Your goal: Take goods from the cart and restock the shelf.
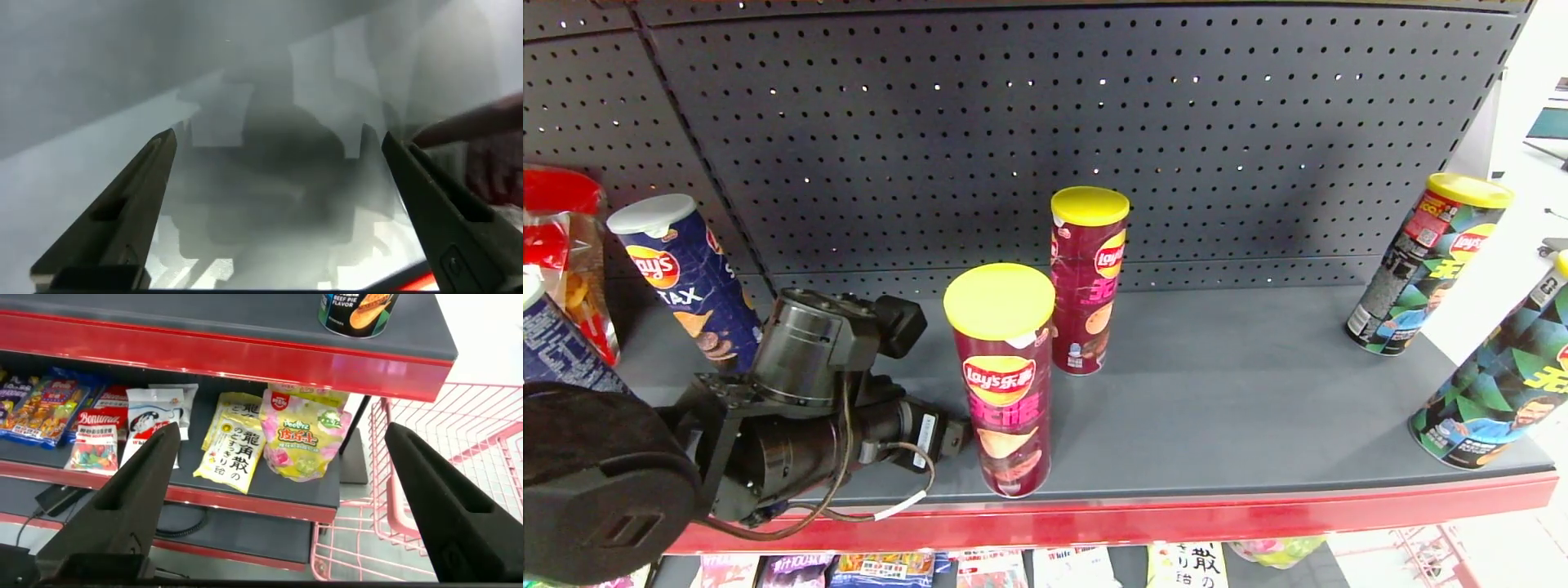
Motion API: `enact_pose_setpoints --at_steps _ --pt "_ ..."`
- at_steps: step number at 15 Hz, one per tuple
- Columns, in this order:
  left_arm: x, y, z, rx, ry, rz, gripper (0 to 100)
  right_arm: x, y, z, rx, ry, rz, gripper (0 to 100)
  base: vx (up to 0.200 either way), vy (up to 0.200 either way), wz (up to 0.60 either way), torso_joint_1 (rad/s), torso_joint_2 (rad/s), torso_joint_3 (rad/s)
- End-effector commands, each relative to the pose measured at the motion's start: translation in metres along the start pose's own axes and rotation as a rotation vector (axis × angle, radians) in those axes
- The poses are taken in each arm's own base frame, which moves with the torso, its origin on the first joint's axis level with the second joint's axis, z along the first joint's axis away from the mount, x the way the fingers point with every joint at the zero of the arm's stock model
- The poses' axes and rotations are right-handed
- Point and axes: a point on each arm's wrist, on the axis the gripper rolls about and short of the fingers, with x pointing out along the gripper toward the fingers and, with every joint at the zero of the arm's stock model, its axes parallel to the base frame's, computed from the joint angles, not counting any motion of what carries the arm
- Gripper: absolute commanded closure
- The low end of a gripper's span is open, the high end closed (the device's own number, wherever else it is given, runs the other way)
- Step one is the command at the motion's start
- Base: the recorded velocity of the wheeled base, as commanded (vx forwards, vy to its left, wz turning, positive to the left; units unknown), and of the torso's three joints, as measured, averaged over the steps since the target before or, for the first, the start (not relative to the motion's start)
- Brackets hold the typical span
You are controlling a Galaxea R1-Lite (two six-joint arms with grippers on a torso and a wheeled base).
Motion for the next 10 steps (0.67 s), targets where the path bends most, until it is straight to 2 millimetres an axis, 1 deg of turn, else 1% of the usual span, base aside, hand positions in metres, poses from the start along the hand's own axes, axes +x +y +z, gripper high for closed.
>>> enact_pose_setpoints --at_steps 1,2,5,8,10 --pt "-0.002 -0.005 0.000 0.012 -0.004 -0.017 0 0.000 0.000 0.000 -0.001 0.002 0.000 0 0.000 0.000 0.00 0.000 0.00 0.000" --pt "-0.005 -0.007 -0.001 0.019 -0.006 -0.026 0 0.000 0.000 0.000 -0.001 0.002 0.000 0 0.000 0.000 0.00 0.000 0.00 0.000" --pt "-0.013 -0.006 -0.004 0.027 0.021 -0.022 0 0.000 0.000 0.000 -0.001 0.002 0.000 0 0.000 0.000 0.00 0.000 0.00 0.000" --pt "-0.014 -0.004 -0.005 0.026 0.024 -0.019 0 0.000 0.000 0.000 -0.001 0.002 0.000 0 0.000 0.000 0.00 0.000 0.00 0.000" --pt "-0.021 -0.004 -0.006 0.030 0.027 -0.023 0 0.000 0.000 0.000 -0.001 0.002 0.000 0 0.000 0.000 0.00 0.000 0.00 0.000"
